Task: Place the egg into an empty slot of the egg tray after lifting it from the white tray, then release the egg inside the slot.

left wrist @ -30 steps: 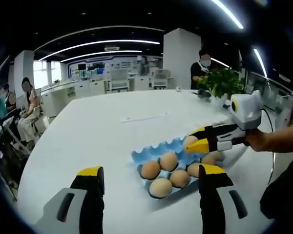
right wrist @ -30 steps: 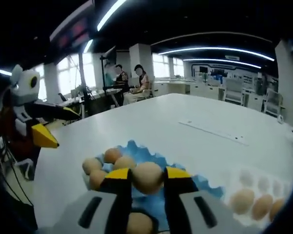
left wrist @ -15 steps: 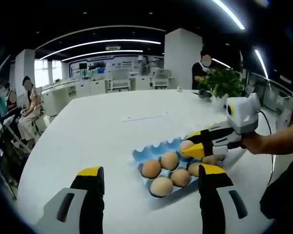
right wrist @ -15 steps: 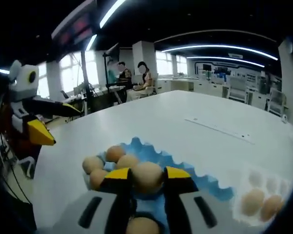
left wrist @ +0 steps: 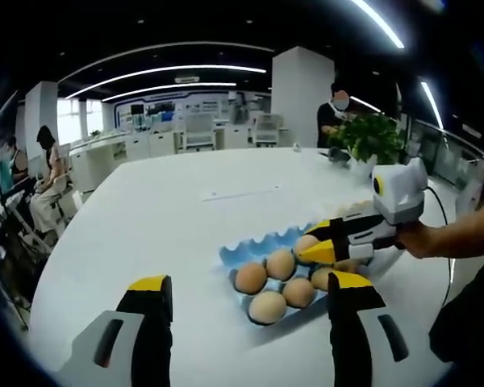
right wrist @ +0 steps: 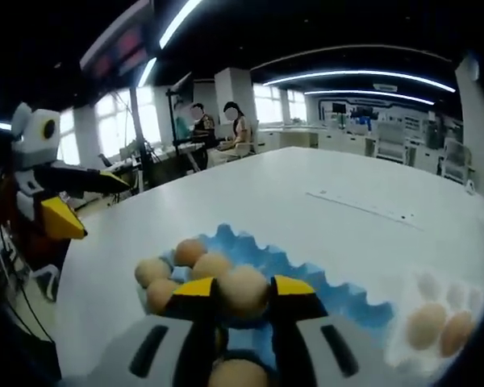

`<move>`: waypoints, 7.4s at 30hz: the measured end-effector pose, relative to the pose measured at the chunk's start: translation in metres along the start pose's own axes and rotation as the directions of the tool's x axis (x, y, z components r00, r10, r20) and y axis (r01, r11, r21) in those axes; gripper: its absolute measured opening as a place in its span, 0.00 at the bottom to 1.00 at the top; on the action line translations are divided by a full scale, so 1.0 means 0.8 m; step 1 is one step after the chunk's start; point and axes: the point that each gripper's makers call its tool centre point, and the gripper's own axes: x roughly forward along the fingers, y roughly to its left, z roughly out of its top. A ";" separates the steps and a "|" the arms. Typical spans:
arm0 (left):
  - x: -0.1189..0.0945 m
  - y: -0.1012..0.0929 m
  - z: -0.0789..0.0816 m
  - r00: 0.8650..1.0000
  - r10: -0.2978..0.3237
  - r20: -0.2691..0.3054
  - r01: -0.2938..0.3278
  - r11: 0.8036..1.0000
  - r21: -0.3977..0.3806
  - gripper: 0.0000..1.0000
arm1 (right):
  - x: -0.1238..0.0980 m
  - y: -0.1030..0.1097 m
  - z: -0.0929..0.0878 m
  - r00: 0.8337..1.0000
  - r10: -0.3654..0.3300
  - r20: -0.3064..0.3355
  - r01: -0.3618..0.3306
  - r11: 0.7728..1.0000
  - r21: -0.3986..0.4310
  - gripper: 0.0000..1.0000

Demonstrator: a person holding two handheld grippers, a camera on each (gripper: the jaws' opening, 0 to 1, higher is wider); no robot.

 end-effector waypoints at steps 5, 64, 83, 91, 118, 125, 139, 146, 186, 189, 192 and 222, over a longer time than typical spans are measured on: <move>0.000 0.000 -0.001 1.000 0.000 -0.003 0.000 1.000 0.002 0.80 | 0.000 0.000 -0.003 1.000 0.000 -0.004 0.000 1.000 0.007 0.25; 0.006 -0.010 0.011 1.000 -0.020 0.014 0.019 1.000 0.023 0.79 | -0.086 -0.066 -0.031 0.994 -0.110 0.004 0.110 0.992 0.064 0.26; 0.009 -0.016 0.013 0.999 -0.034 0.014 0.033 0.999 0.024 0.79 | -0.297 -0.251 -0.075 0.722 -0.691 0.026 0.683 0.719 0.131 0.25; 0.008 -0.012 0.014 1.000 -0.026 0.014 0.026 0.999 0.023 0.80 | -0.286 -0.261 -0.099 0.723 -0.690 -0.028 0.689 0.717 0.111 0.25; 0.002 -0.007 0.011 1.000 -0.012 0.010 0.012 1.000 0.023 0.79 | -0.292 -0.242 -0.062 0.759 -0.650 0.047 0.634 0.753 0.178 0.25; 0.002 -0.008 0.012 1.000 -0.016 0.012 0.016 1.000 0.022 0.79 | -0.263 -0.212 -0.036 0.812 -0.576 0.090 0.559 0.813 0.165 0.25; 0.005 -0.005 0.014 1.000 -0.016 0.012 0.015 1.000 0.024 0.79 | -0.219 -0.194 -0.018 0.865 -0.492 0.101 0.478 0.868 0.135 0.25; 0.006 -0.005 0.014 1.000 -0.019 0.008 0.019 0.999 0.028 0.79 | -0.190 -0.173 -0.006 0.894 -0.433 0.118 0.419 0.899 0.123 0.25; 0.000 0.001 0.009 1.000 -0.002 0.014 0.002 1.000 0.015 0.79 | -0.069 -0.059 0.032 0.981 -0.137 0.134 0.135 0.990 0.028 0.25; 0.000 0.001 0.010 1.000 -0.003 0.014 0.003 1.000 0.016 0.79 | -0.065 -0.055 0.033 0.983 -0.124 0.132 0.123 0.992 0.017 0.25; 0.001 0.001 0.010 1.000 -0.002 0.015 0.002 1.000 0.014 0.79 | -0.062 -0.053 0.031 0.985 -0.117 0.126 0.117 0.993 0.011 0.25; 0.002 0.002 0.013 1.000 -0.001 0.017 0.001 1.000 0.016 0.78 | -0.040 -0.044 -0.002 0.996 -0.080 0.049 0.079 0.997 0.010 0.25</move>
